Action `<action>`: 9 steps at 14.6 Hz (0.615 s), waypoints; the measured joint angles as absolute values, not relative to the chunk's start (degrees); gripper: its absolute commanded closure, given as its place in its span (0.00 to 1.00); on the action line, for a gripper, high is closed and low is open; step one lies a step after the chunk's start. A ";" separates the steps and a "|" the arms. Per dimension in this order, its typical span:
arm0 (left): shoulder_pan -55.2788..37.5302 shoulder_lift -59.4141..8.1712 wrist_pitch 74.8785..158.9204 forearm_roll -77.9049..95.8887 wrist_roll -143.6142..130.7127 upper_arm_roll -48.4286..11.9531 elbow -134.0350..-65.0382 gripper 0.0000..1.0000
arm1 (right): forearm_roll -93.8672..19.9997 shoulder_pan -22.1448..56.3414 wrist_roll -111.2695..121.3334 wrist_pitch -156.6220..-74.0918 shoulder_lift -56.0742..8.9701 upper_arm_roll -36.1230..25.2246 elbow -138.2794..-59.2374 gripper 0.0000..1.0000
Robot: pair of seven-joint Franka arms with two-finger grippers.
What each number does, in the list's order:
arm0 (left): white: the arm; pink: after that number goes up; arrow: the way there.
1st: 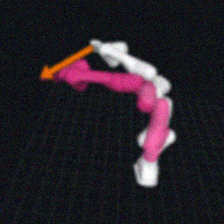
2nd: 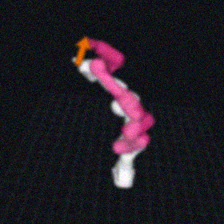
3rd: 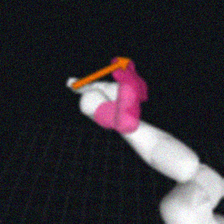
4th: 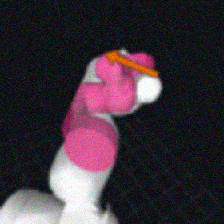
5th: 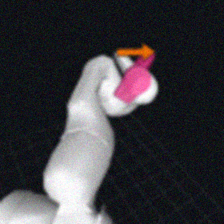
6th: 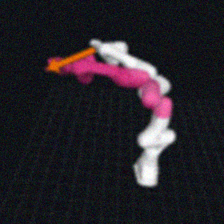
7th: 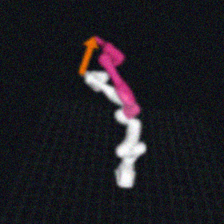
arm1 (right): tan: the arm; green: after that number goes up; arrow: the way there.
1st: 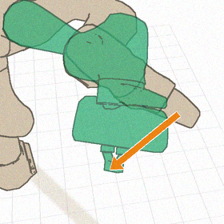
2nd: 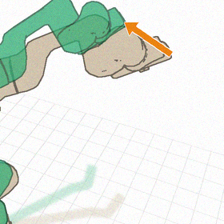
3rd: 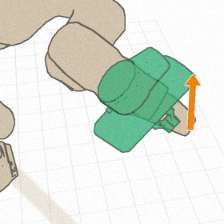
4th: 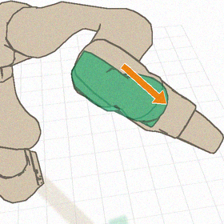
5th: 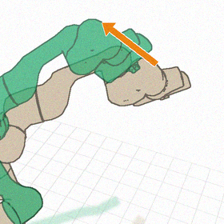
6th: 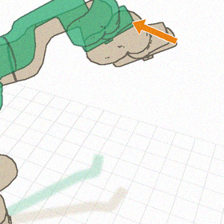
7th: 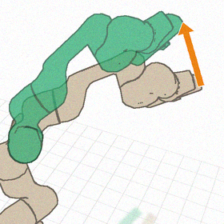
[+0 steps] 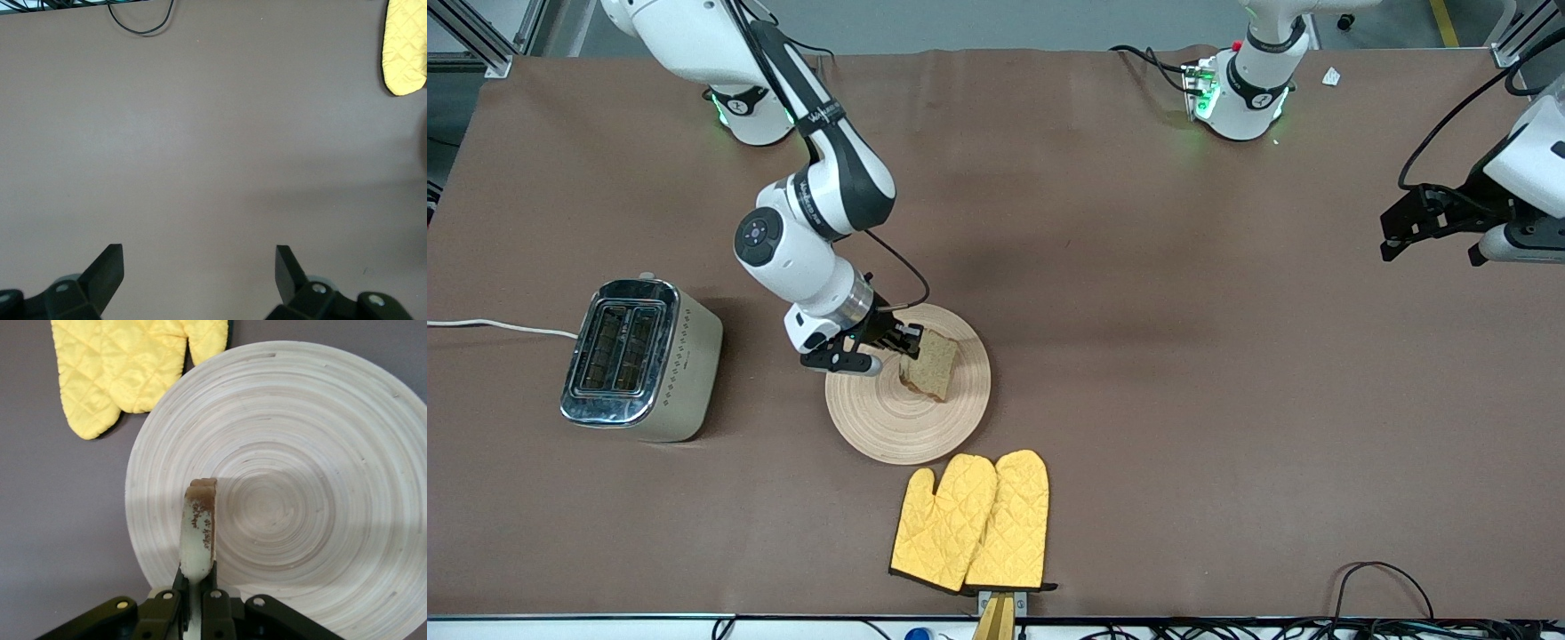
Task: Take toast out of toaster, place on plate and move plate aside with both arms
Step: 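Lift the bread out and carry it over the wooden plate, then lower the bread onto the plate and open the right gripper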
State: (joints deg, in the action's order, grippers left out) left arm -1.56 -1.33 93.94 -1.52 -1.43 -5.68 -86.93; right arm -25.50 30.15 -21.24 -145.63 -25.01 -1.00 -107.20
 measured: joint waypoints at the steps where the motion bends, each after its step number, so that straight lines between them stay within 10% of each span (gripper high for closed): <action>1: -1.56 -1.33 93.94 -1.52 -1.43 -5.79 -86.93 0.00 | -25.50 29.86 -20.66 -145.63 -25.37 -1.10 -107.12 1.00; 9: -1.32 -2.31 93.18 -1.52 -1.47 -5.84 -87.19 0.00 | -25.52 23.42 -9.12 -144.80 -27.28 -1.39 -107.62 1.00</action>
State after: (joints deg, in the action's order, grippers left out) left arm -1.32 -2.31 93.18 -1.52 -1.47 -5.84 -87.19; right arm -25.52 23.42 -9.12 -144.80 -27.28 -1.39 -107.62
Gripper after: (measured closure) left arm 0.000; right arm 0.903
